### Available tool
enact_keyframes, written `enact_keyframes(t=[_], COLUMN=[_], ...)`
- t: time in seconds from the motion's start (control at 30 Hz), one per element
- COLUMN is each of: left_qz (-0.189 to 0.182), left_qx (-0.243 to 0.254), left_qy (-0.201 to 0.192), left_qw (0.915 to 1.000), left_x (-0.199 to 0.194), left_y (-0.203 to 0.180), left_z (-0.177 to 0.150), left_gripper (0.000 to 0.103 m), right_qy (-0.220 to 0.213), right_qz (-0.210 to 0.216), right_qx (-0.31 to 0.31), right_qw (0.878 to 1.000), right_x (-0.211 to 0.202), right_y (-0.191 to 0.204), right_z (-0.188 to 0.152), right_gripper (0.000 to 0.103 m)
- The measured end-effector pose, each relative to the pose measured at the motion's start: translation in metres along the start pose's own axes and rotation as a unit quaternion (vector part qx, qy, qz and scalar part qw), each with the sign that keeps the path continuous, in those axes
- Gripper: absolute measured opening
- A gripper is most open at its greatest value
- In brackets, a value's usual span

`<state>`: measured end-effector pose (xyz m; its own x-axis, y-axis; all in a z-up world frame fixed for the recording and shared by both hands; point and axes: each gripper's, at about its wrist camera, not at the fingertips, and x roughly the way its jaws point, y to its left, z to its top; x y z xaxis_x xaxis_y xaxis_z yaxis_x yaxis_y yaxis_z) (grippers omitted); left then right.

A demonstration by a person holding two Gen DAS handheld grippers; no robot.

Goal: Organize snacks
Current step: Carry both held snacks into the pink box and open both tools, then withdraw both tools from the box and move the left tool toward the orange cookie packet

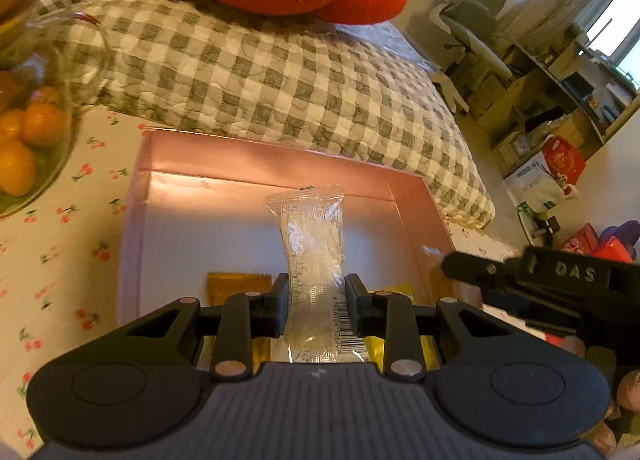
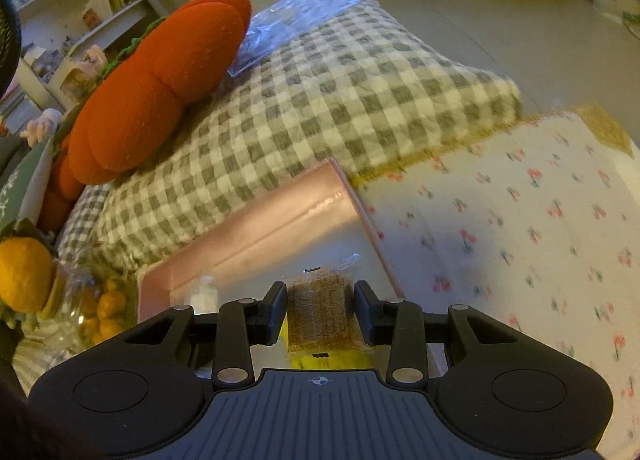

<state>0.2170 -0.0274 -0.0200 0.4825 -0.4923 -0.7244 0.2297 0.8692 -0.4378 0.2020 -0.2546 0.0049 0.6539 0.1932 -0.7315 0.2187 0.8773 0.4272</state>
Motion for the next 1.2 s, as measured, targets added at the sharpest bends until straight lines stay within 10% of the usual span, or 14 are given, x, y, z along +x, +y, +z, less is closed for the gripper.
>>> enact_keyframes(t=[0.57,1.2], left_qz=[-0.003,-0.018], left_qx=[0.025,0.061], left_qy=[-0.006,-0.017], left_qw=[0.9997,0.9978], left_x=[0.024,-0.024], left_y=[0.01,-0.016], left_z=[0.006,-0.001], left_gripper=[0.027,0.077], right_qy=[-0.004,-0.017], right_qz=[-0.012,-0.01], right_qx=[-0.052,-0.05], right_qw=[0.999,0.999], right_x=[0.046,-0.007], right_y=[0.013,0.012], right_z=[0.016,0.008], right_gripper=[0.036,0.068])
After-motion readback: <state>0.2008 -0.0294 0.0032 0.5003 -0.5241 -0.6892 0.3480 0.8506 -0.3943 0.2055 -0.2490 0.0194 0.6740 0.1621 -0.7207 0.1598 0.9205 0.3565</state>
